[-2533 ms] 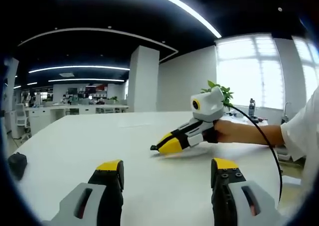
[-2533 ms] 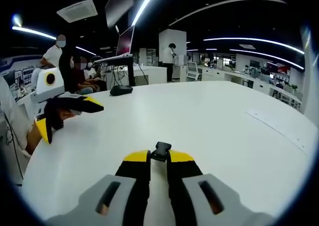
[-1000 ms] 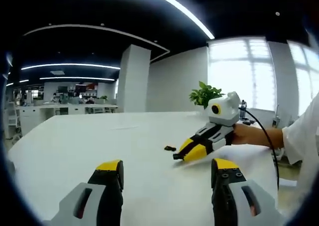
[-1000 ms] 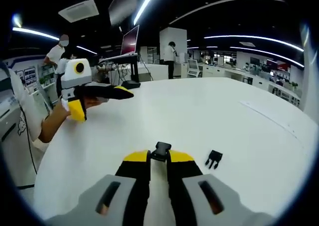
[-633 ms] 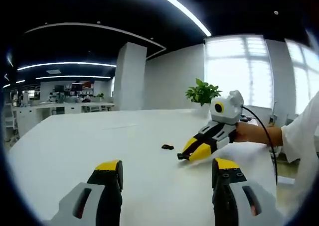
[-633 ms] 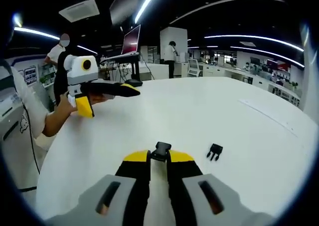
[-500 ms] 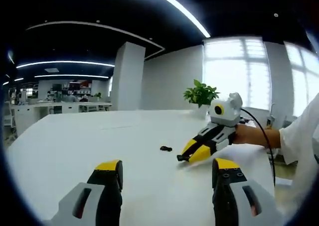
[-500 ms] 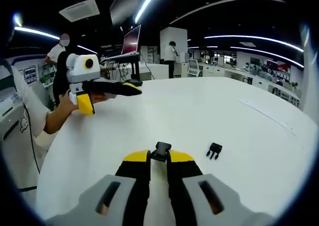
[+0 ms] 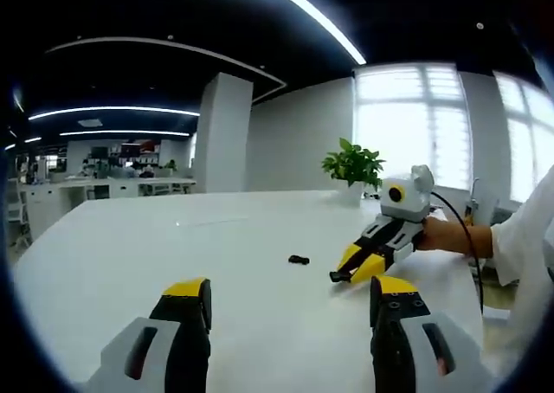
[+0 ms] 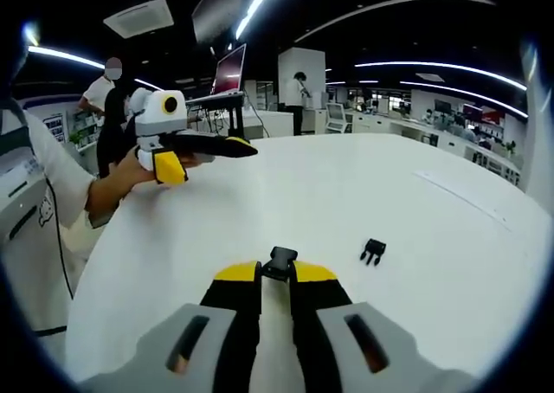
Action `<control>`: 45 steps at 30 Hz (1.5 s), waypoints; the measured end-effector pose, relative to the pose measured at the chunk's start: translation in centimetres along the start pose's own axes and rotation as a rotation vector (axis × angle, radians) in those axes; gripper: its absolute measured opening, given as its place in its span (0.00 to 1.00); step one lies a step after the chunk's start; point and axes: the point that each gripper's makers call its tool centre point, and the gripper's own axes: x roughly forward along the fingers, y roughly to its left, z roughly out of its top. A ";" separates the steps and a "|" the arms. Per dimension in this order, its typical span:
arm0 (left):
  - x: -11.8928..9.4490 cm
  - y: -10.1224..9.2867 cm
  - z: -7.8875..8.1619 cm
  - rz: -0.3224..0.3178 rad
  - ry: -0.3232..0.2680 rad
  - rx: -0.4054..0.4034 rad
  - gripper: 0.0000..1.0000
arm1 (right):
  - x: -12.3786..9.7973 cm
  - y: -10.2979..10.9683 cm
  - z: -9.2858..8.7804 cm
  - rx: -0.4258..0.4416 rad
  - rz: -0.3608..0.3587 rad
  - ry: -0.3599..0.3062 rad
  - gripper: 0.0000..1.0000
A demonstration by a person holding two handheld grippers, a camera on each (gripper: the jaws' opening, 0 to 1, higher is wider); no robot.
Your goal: Snap the two parts of the plastic buckle together until the buckle closes and remains connected.
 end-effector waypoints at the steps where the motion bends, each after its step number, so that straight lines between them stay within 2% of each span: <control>1: 0.1 0.0 0.0 -0.004 0.002 0.001 0.76 | -0.1 0.0 -0.1 0.001 0.000 0.001 0.12; 9: 0.7 0.3 0.1 -0.041 0.018 0.017 0.80 | -0.9 0.3 -0.3 -0.015 0.017 0.011 0.12; 18: 1.6 1.3 1.3 -0.048 0.025 0.075 0.81 | -1.5 1.8 -0.5 -0.066 0.099 0.031 0.12; 28: 3.4 1.6 1.7 -0.097 0.047 0.091 0.81 | -2.0 1.8 -1.1 -0.071 0.089 0.045 0.12; 35: 4.3 1.8 3.0 -0.121 -0.007 0.092 0.81 | -2.2 1.7 -1.3 -0.091 0.085 0.058 0.12; 41: 5.4 2.3 3.1 -0.142 0.003 0.163 0.79 | -2.4 2.3 -1.2 -0.109 0.101 0.062 0.12; 45: 6.3 2.2 3.0 -0.186 0.012 0.166 0.79 | -2.7 2.6 -1.3 -0.139 0.107 0.079 0.12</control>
